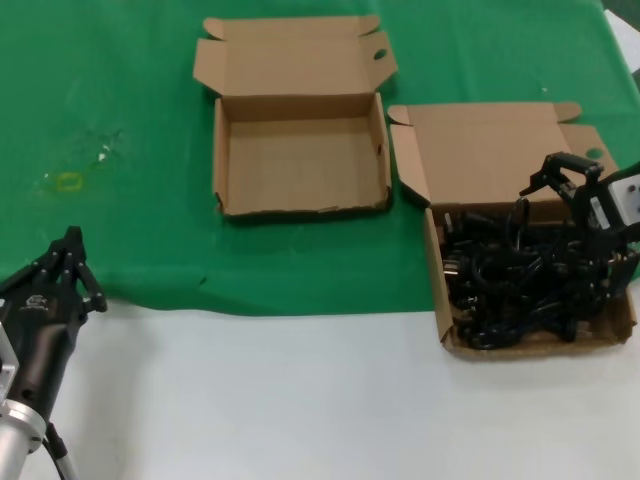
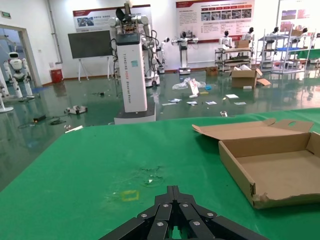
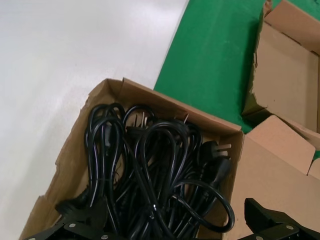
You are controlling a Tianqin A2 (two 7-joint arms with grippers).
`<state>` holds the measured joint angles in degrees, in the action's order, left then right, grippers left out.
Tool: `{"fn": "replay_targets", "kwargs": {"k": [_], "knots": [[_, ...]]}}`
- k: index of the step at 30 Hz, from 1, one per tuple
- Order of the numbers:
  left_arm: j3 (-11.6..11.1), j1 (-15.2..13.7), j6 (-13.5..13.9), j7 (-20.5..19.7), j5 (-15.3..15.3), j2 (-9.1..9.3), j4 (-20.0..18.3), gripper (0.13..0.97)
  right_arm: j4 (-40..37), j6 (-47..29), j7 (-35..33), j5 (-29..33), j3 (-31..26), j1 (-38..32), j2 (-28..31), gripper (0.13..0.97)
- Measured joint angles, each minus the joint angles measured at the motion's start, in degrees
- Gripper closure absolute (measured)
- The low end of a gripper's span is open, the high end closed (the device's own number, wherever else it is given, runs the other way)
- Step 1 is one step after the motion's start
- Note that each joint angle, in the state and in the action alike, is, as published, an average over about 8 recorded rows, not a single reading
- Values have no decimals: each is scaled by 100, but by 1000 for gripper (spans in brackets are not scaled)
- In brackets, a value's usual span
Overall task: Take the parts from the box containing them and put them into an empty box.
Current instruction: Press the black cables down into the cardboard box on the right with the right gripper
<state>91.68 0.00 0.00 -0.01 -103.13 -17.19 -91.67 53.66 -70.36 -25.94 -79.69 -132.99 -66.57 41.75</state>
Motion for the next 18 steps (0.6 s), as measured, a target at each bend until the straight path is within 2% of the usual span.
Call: {"fn": "replay_targets", "kwargs": {"k": [7,18], "knots": [[0,0,0,-3,1,0,0,953,-108,-89,-129,235,164,65,-92,129],[0,0,0,-2,2,0,0,953,-163,-170,-154,449,390,200,-99,178]]}}
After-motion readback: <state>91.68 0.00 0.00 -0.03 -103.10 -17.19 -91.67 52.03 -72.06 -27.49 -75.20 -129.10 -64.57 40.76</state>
